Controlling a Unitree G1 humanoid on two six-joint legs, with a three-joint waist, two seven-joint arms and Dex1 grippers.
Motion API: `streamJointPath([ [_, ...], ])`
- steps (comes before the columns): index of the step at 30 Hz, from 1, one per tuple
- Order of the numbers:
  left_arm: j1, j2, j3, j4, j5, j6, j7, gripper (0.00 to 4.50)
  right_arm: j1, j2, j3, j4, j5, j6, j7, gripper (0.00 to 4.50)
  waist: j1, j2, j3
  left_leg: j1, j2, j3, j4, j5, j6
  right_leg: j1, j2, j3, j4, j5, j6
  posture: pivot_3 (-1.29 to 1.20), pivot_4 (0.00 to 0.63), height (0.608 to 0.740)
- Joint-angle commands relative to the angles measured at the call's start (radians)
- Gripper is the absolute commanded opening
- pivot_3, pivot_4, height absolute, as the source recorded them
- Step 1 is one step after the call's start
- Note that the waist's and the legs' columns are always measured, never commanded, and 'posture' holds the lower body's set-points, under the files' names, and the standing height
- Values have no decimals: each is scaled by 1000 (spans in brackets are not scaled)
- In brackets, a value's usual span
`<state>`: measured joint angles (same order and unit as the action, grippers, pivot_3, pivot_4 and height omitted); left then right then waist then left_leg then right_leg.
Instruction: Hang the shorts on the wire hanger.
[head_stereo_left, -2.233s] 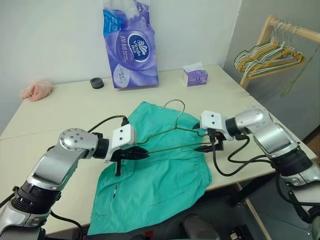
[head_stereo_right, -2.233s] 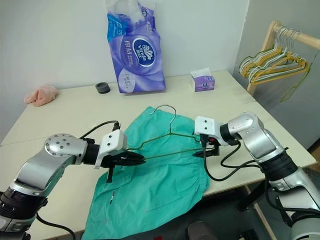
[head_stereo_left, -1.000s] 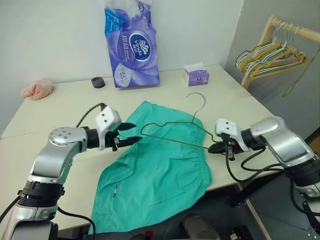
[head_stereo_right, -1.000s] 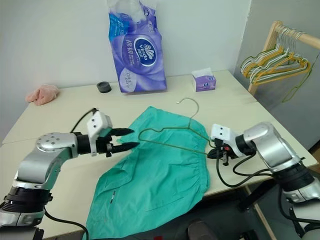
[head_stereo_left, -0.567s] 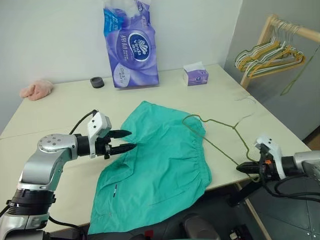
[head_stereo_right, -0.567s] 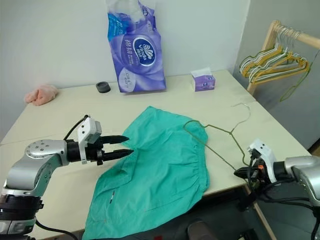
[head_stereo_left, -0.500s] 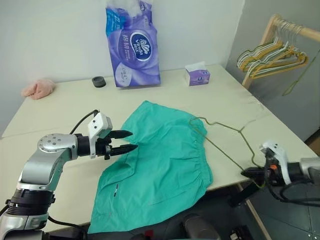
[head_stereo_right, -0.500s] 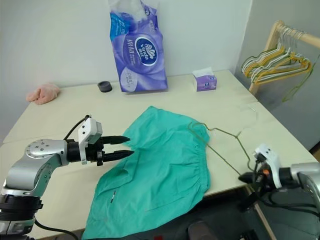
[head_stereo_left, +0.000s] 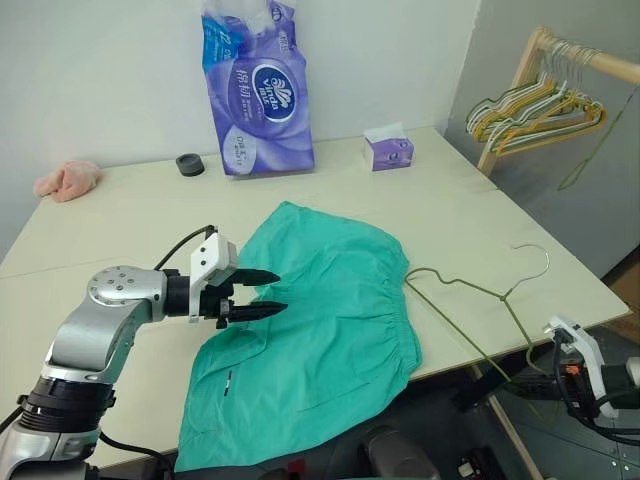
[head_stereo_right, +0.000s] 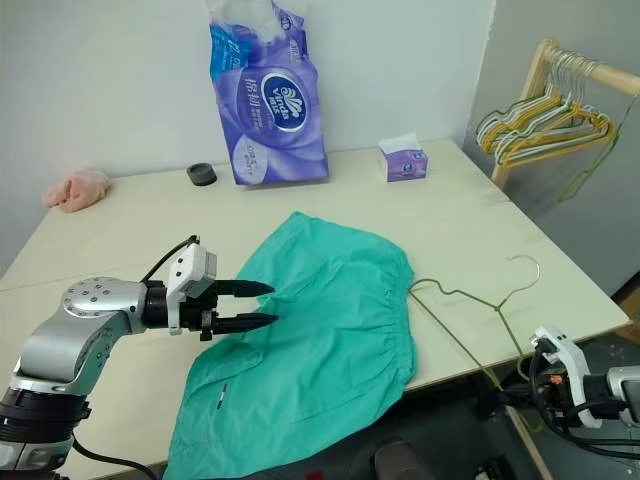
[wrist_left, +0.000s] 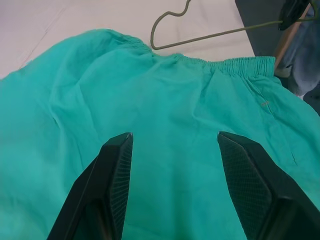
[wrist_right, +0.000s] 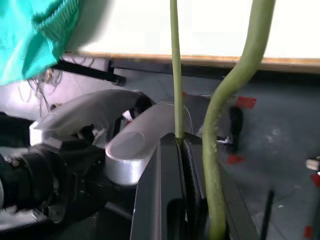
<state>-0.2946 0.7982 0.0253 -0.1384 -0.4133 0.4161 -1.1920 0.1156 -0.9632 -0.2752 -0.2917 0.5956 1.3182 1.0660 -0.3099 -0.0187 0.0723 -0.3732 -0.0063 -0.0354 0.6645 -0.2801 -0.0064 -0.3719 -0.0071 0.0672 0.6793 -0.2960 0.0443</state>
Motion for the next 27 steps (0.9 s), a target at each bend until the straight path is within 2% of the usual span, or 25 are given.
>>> streamJointPath([
  [1, -33, -17, 0, -12, 12, -18, 40, 2834, -59, 31, 18, 7, 45, 38, -43, 0, 1, 0, 0, 0, 0, 0, 0, 0, 0, 0, 0, 1, 0, 0, 0, -368, 53, 740],
  [7, -22, -19, 1, -19, 25, -30, 58, 2834, -93, 51, 47, 27, 75, 70, -86, 0, 2, 0, 0, -1, 0, 1, 0, 0, 0, -1, 0, 1, 0, 0, 0, -356, 50, 740],
  [17, -2, -21, 11, -18, 32, -48, 91, 2834, -44, 16, -21, 133, 118, 82, -89, 0, 6, 0, 0, 0, 0, 2, 0, 0, 0, -1, 0, 2, 0, 0, 0, -349, 47, 740],
  [27, -16, -22, 4, 8, 45, -69, 93, 2834, -88, 47, 9, 56, 194, 106, -99, 0, 4, 0, 0, 0, 0, 3, 0, 0, 0, -1, 0, 3, 0, 0, 0, -354, 46, 740],
])
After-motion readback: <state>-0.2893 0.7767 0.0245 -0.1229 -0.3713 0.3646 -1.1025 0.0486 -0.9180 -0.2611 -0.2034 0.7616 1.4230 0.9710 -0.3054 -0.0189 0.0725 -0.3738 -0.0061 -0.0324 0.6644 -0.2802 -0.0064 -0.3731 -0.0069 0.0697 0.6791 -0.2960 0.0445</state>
